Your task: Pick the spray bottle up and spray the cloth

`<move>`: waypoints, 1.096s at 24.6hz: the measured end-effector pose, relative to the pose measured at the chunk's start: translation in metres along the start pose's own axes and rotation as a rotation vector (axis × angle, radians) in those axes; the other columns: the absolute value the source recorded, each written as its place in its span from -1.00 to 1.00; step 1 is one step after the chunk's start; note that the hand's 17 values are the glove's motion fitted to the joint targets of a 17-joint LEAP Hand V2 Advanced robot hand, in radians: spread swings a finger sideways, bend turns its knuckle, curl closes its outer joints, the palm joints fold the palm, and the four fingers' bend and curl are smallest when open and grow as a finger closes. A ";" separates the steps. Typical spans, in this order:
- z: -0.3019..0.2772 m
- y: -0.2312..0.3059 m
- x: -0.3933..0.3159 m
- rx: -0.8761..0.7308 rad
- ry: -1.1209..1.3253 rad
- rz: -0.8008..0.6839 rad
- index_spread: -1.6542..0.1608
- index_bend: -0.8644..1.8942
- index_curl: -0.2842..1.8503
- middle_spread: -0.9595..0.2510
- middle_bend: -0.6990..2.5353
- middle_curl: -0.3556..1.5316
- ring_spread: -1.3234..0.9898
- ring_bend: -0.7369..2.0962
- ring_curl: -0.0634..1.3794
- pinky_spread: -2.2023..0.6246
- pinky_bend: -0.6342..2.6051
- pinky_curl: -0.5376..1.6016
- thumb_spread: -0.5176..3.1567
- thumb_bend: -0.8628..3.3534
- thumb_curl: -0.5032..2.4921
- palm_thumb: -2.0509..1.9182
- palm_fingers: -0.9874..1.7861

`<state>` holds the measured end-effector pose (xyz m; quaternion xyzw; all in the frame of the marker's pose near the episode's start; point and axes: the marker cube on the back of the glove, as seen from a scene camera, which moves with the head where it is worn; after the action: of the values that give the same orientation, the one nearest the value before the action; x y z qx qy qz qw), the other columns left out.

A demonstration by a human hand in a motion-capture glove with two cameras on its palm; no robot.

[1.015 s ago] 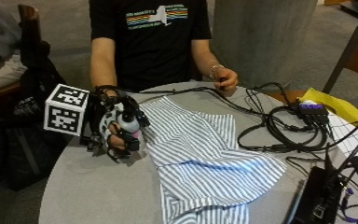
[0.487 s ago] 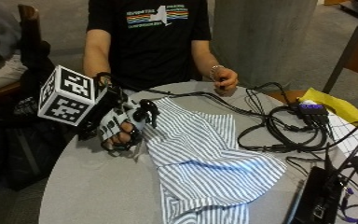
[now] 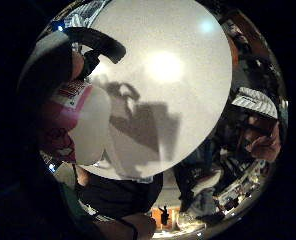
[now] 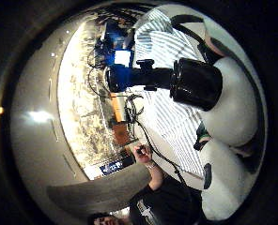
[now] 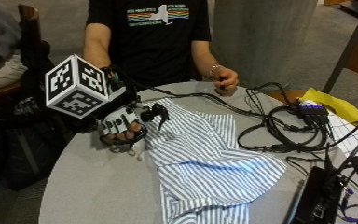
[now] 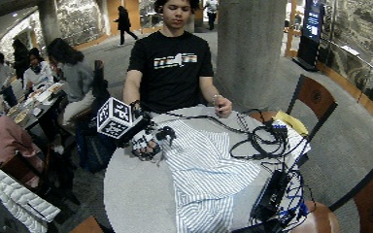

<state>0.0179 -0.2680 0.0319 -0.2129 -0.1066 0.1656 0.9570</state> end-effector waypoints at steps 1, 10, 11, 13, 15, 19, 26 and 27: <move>0.000 0.000 -0.002 -0.011 0.016 0.007 0.61 -0.30 -0.46 0.48 -0.37 -0.10 0.08 -0.12 -0.33 0.59 -0.40 -0.18 -0.46 -0.60 -0.25 0.61 0.43; 0.001 -0.001 -0.011 -0.072 0.081 0.029 0.60 -0.30 -0.47 0.47 -0.37 -0.09 0.08 -0.12 -0.32 0.57 -0.40 -0.17 -0.48 -0.60 -0.23 0.60 0.44; 0.002 -0.001 -0.012 -0.074 0.081 0.028 0.60 -0.30 -0.47 0.47 -0.37 -0.09 0.08 -0.12 -0.31 0.57 -0.40 -0.17 -0.48 -0.60 -0.23 0.60 0.44; 0.003 -0.001 -0.012 -0.079 0.080 0.025 0.60 -0.30 -0.47 0.47 -0.38 -0.09 0.08 -0.12 -0.31 0.56 -0.40 -0.16 -0.48 -0.60 -0.23 0.60 0.44; 0.003 -0.001 -0.011 -0.080 0.083 0.023 0.60 -0.30 -0.47 0.47 -0.38 -0.09 0.07 -0.13 -0.31 0.56 -0.39 -0.16 -0.48 -0.60 -0.23 0.60 0.44; 0.003 -0.001 -0.010 -0.073 0.085 0.023 0.59 -0.30 -0.48 0.47 -0.38 -0.08 0.07 -0.13 -0.31 0.55 -0.39 -0.16 -0.49 -0.60 -0.22 0.60 0.44; 0.005 0.002 -0.010 -0.043 0.033 -0.025 0.59 -0.30 -0.48 0.46 -0.38 -0.07 0.07 -0.13 -0.30 0.55 -0.39 -0.15 -0.50 -0.60 -0.22 0.60 0.44; 0.005 0.004 -0.012 -0.029 0.004 -0.053 0.59 -0.30 -0.48 0.46 -0.38 -0.07 0.07 -0.13 -0.30 0.55 -0.39 -0.15 -0.50 -0.60 -0.22 0.60 0.44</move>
<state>0.0046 -0.2671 0.0335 -0.2242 -0.1126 0.1383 0.9581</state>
